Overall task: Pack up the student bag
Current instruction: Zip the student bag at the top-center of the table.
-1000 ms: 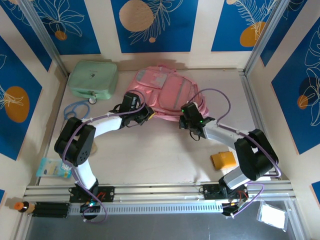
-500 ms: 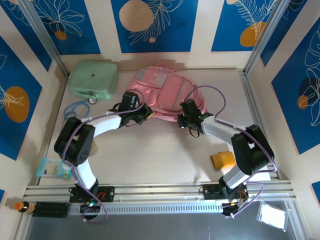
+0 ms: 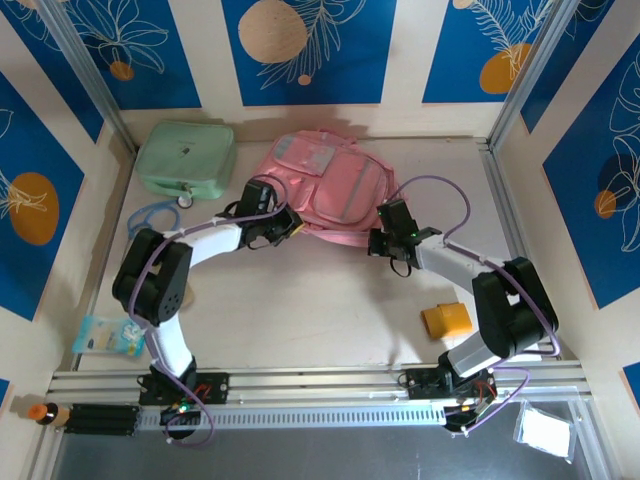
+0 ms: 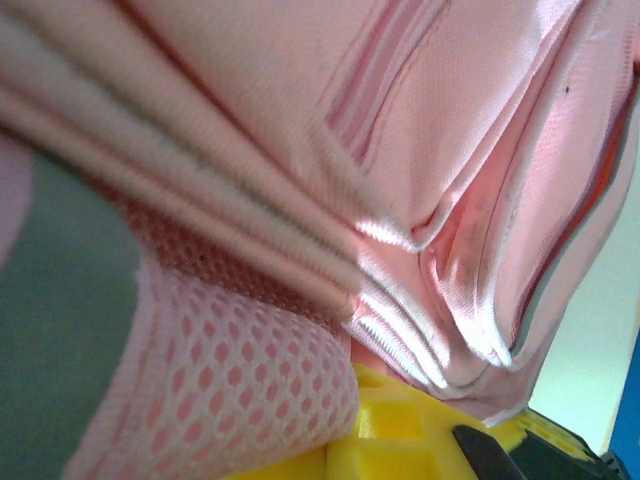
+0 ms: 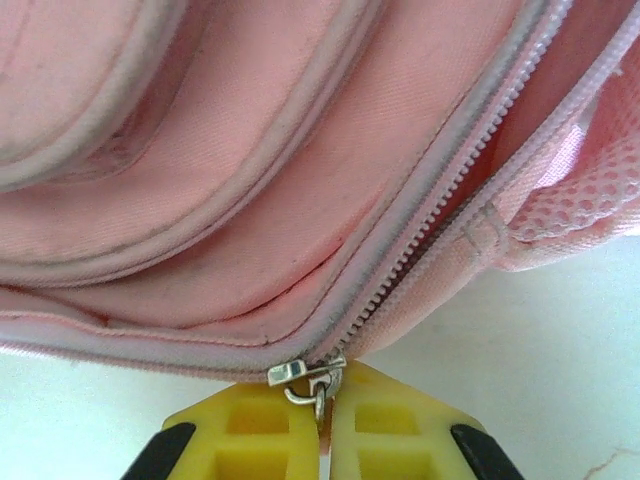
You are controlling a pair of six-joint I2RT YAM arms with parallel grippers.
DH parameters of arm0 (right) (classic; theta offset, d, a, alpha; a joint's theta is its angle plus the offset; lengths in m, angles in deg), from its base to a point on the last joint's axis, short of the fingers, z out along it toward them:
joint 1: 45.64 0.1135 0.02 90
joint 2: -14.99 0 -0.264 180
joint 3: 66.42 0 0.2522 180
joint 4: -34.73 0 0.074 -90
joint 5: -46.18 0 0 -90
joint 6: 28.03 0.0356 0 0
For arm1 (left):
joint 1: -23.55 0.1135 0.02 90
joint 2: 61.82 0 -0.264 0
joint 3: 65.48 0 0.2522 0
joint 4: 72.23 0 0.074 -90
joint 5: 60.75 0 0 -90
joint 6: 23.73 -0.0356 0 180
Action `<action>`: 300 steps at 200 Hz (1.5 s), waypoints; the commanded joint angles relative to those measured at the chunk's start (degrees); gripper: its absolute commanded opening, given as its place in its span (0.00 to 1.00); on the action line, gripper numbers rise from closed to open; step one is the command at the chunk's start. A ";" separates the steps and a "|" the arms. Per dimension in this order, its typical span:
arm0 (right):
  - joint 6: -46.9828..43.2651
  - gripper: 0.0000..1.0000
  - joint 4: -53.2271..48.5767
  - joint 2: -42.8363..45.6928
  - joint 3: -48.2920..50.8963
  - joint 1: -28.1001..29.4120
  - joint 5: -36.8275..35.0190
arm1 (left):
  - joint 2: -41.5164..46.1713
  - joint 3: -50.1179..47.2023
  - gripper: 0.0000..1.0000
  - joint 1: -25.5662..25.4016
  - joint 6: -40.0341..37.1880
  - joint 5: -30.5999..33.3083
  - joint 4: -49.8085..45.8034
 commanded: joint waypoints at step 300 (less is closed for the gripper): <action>-6.65 0.00 -15.71 -19.97 -28.01 20.43 24.27 | 6.64 -14.27 0.30 5.79 10.80 -0.13 7.63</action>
